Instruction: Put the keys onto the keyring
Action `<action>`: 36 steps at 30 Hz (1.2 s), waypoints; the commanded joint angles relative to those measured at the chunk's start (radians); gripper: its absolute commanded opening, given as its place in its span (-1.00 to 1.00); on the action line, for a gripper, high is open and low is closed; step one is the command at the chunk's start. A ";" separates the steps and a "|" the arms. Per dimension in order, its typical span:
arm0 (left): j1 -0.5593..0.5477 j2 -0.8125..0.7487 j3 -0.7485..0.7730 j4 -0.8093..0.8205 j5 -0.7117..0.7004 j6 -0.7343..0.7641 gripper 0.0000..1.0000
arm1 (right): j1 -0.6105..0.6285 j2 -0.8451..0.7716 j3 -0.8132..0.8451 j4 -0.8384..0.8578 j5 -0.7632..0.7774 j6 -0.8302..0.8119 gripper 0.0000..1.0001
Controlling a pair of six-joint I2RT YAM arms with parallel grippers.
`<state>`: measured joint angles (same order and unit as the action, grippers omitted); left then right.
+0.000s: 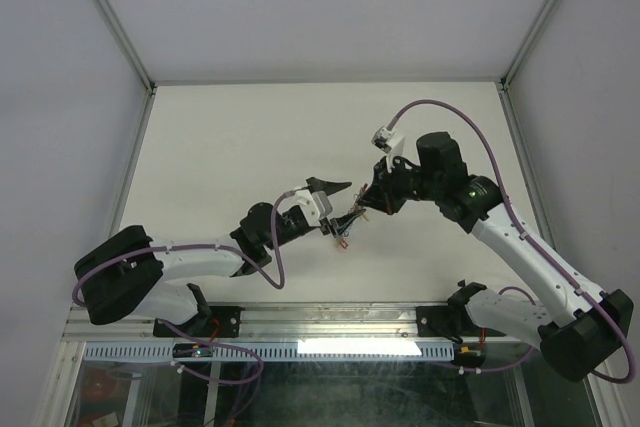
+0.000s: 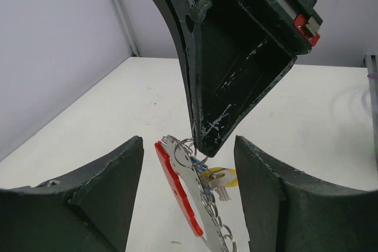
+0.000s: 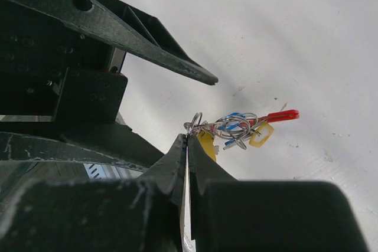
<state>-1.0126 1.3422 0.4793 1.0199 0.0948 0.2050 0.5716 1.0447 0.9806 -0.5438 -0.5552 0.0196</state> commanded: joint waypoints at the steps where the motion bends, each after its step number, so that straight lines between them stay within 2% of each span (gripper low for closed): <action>1: 0.008 0.026 0.051 -0.003 -0.007 0.039 0.20 | 0.009 -0.016 0.043 0.048 -0.022 -0.015 -1.00; 13: 0.008 0.070 0.065 -0.023 -0.035 0.019 0.02 | 0.014 -0.020 0.059 0.043 -0.003 -0.006 -1.00; 16: 0.008 0.069 0.063 -0.045 -0.053 0.019 -0.11 | 0.014 -0.018 0.068 0.034 -0.002 -0.001 -1.00; 25: 0.008 0.074 0.069 -0.069 -0.061 0.042 -0.24 | 0.016 -0.006 0.091 0.012 0.001 0.010 -1.00; 36: 0.008 0.075 0.082 -0.090 -0.066 0.064 -0.57 | 0.018 0.005 0.105 -0.018 -0.006 0.020 -1.00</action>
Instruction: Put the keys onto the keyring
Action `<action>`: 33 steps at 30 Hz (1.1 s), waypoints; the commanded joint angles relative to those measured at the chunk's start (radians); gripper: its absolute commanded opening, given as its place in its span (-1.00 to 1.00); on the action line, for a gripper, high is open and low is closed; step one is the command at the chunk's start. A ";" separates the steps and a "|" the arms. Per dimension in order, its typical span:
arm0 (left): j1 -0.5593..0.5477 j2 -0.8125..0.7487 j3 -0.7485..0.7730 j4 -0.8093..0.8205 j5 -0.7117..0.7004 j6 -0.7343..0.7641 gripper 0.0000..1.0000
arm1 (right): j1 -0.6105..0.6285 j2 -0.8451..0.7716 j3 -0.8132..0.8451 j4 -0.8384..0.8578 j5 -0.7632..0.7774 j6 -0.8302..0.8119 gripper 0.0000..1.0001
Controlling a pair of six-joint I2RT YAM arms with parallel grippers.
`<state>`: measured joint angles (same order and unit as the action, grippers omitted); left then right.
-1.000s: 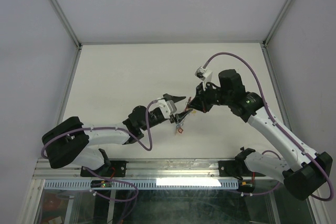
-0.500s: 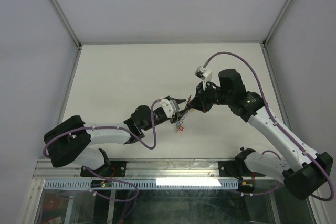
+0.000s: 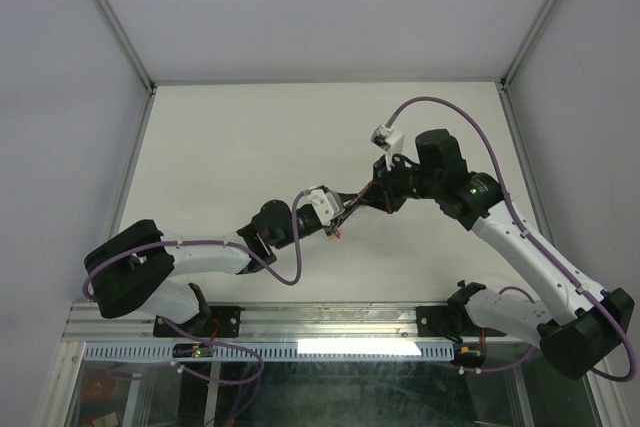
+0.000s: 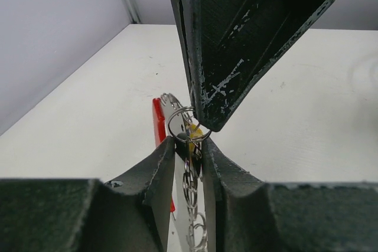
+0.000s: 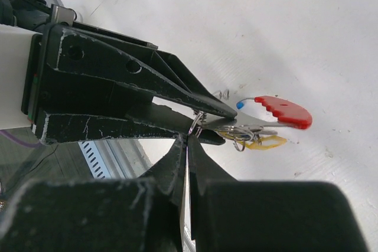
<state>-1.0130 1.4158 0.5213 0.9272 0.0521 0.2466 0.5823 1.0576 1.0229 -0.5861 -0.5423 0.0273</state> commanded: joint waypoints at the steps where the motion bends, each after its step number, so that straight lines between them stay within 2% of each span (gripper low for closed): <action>1: 0.008 0.001 0.040 0.000 -0.025 0.025 -0.63 | 0.008 -0.008 0.063 0.021 -0.018 0.011 -1.00; 10: 0.008 -0.016 0.030 -0.008 0.006 0.076 -0.78 | 0.007 0.029 0.102 -0.063 0.015 0.016 -1.00; 22: 0.008 -0.037 0.035 -0.085 -0.002 0.189 -1.00 | 0.007 0.216 0.284 -0.362 0.021 0.029 -1.00; 33: 0.008 -0.048 0.044 -0.147 -0.015 0.301 -1.00 | 0.007 0.318 0.388 -0.519 0.033 0.028 -1.00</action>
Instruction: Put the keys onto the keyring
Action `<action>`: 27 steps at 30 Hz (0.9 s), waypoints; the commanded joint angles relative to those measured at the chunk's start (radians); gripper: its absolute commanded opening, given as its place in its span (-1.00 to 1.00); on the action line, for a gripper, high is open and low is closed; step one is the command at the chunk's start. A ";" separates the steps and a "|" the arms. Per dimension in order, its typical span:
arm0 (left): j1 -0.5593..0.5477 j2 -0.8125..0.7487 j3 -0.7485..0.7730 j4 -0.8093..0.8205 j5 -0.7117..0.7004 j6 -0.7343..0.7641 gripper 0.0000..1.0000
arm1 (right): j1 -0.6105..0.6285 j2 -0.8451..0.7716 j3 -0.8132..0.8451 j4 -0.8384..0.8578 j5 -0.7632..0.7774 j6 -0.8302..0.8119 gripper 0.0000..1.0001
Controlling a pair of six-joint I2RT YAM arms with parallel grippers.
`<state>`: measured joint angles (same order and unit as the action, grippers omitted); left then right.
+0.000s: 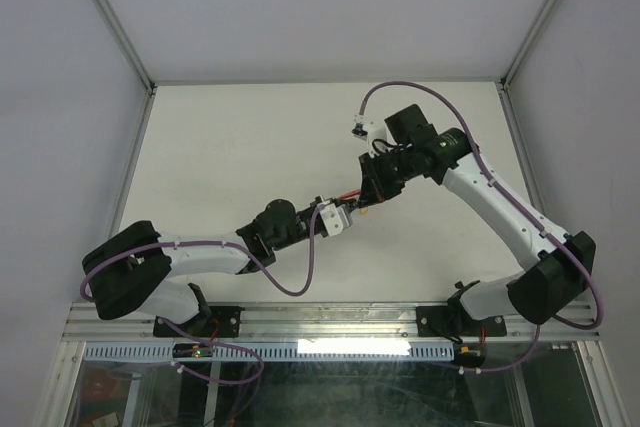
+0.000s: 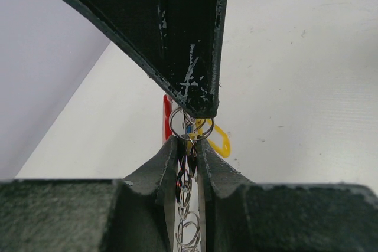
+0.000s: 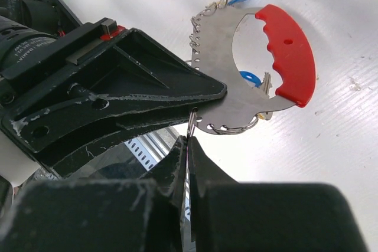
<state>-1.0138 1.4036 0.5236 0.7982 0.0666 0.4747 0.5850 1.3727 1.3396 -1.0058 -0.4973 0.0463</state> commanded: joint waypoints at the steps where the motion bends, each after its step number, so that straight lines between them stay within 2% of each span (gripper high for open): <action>1: 0.009 -0.037 0.043 -0.026 -0.027 0.084 -1.00 | 0.004 0.007 0.073 -0.102 -0.017 0.014 -1.00; 22: -0.001 -0.048 0.050 -0.121 -0.002 0.332 -1.00 | 0.004 0.107 0.058 -0.145 -0.063 0.040 -1.00; 27: -0.008 -0.047 0.051 -0.138 0.012 0.324 -1.00 | 0.001 0.110 0.081 -0.115 -0.021 0.043 -1.00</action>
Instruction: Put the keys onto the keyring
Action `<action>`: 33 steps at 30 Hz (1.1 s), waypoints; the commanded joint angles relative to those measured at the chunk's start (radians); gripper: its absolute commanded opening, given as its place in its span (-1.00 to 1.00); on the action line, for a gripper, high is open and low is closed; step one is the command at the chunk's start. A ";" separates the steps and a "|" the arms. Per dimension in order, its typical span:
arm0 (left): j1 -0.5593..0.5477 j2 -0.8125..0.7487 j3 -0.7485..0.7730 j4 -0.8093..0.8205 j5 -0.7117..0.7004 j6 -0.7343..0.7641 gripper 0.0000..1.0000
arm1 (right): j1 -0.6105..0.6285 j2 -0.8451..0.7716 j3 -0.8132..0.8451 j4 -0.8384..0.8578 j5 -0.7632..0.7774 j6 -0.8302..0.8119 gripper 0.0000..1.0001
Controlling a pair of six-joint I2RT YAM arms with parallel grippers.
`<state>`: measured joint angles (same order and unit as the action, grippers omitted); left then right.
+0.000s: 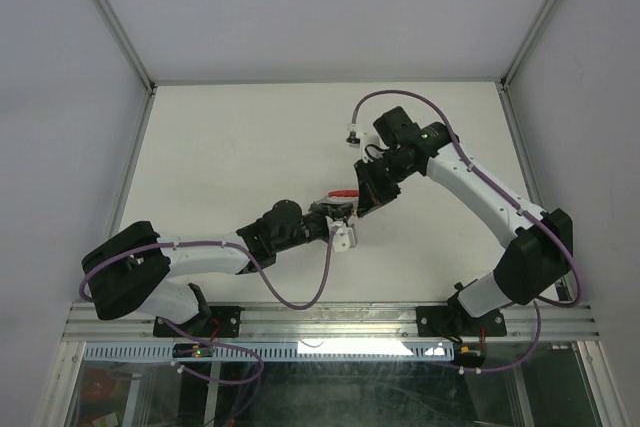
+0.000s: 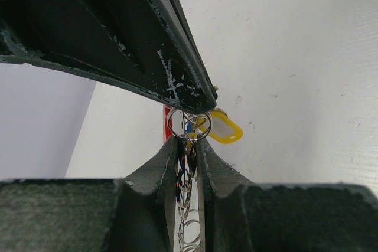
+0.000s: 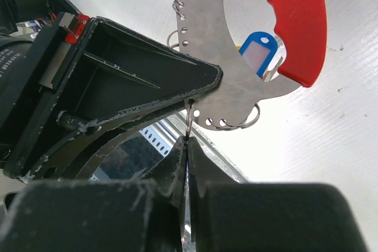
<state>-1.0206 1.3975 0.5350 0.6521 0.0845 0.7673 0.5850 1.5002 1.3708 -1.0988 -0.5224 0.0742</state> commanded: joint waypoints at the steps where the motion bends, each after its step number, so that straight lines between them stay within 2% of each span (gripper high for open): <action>1: -0.001 -0.040 0.041 0.005 -0.006 0.021 -1.00 | -0.002 -0.025 0.050 -0.006 0.007 0.016 -0.97; 4: -0.001 -0.037 0.048 -0.007 -0.013 -0.010 -1.00 | -0.007 -0.057 0.043 0.048 0.006 0.016 -0.56; 7: -0.001 -0.035 0.052 -0.010 -0.021 -0.050 -1.00 | -0.011 -0.100 0.037 0.097 0.012 0.002 -0.24; 10: -0.001 -0.033 0.057 -0.006 -0.032 -0.107 -1.00 | -0.013 -0.164 0.008 0.179 0.076 -0.004 -0.08; 17: 0.017 -0.030 0.050 0.089 -0.083 -0.357 -1.00 | -0.015 -0.373 -0.175 0.458 0.249 0.090 0.02; 24: 0.063 -0.047 0.023 0.229 -0.159 -0.676 -1.00 | -0.015 -0.569 -0.363 0.733 0.228 0.178 0.16; 27: 0.069 -0.057 0.021 0.245 -0.214 -0.780 -1.00 | -0.016 -0.592 -0.383 0.784 0.212 0.241 0.15; 33: 0.073 -0.079 0.017 0.272 -0.238 -0.846 -1.00 | -0.017 -0.565 -0.406 0.875 0.168 0.437 0.04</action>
<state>-0.9535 1.3746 0.5434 0.8009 -0.1123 0.0311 0.5724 0.9253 0.9752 -0.3832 -0.3244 0.3511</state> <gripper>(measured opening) 0.129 0.553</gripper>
